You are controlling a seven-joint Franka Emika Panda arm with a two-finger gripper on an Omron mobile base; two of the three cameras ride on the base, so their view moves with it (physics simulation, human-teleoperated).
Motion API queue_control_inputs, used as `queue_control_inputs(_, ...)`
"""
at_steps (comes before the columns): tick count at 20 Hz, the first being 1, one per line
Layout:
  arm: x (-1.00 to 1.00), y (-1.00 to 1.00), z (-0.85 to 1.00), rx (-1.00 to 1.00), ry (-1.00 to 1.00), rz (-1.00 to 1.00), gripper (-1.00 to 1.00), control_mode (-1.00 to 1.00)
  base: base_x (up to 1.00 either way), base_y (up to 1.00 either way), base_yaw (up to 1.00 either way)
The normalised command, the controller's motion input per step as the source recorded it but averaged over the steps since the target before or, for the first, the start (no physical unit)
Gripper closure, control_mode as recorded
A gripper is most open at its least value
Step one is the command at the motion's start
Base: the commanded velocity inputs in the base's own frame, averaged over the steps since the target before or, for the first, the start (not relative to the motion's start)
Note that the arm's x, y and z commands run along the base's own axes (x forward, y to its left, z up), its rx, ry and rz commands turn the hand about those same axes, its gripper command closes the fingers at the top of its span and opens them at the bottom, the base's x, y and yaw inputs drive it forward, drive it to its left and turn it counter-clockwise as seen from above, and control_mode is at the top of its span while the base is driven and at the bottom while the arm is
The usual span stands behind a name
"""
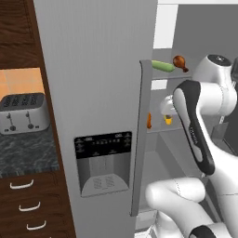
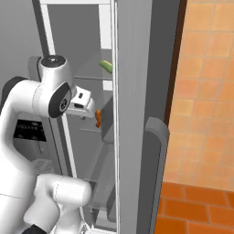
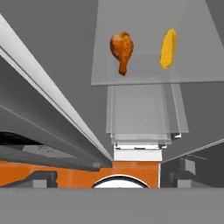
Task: Place one corn and one chicken drumstick in each tupperware on the nearby counter, to pack two identical lunches.
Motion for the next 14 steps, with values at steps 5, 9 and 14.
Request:
queue_control_inputs(5, 0.26, -0.17, 0.13, -0.10, -0.34, 0.00, -1.00, -1.00, 0.00, 0.00, 0.00)
queue_control_inputs(9, 0.25, -0.31, 0.64, -0.07, -0.28, -0.01, -1.00, -1.00, 0.00, 0.00, 0.00)
queue_control_inputs(14, 0.16, -0.29, 0.73, -0.02, -0.09, -0.02, -1.00, -1.00, 0.00, 0.00, 0.00)
